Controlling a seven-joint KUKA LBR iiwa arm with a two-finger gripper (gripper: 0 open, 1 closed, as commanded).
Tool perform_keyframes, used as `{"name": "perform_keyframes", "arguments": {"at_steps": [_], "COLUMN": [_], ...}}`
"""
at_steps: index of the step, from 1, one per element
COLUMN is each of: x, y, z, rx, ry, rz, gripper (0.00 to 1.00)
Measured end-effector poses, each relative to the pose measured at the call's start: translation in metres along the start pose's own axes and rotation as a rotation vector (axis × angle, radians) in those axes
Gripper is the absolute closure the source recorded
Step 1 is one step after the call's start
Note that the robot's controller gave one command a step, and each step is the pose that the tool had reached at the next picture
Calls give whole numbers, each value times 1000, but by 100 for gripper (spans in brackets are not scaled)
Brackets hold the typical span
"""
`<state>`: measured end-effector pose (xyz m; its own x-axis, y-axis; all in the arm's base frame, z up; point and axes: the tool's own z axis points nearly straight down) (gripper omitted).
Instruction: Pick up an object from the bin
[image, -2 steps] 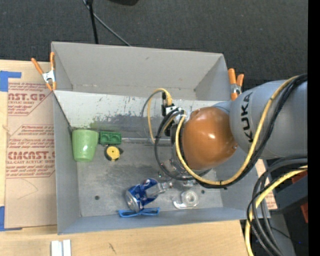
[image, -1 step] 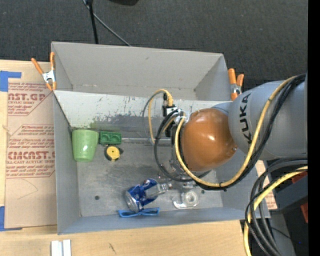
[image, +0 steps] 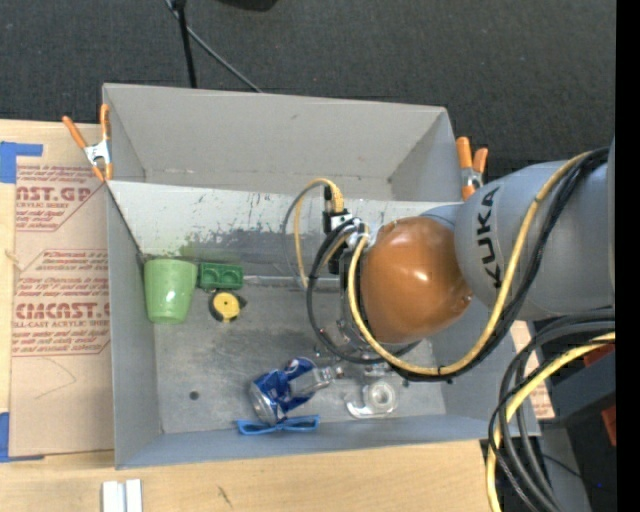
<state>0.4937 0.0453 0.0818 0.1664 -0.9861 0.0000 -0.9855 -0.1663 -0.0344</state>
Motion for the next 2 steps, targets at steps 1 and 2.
{"name": "perform_keyframes", "arguments": {"at_steps": [1,2], "x": [-1,6], "y": [-1,1], "z": [1,0], "rx": [-3,-8], "ry": [-3,-8], "rz": [194,631], "gripper": [0,0]}}
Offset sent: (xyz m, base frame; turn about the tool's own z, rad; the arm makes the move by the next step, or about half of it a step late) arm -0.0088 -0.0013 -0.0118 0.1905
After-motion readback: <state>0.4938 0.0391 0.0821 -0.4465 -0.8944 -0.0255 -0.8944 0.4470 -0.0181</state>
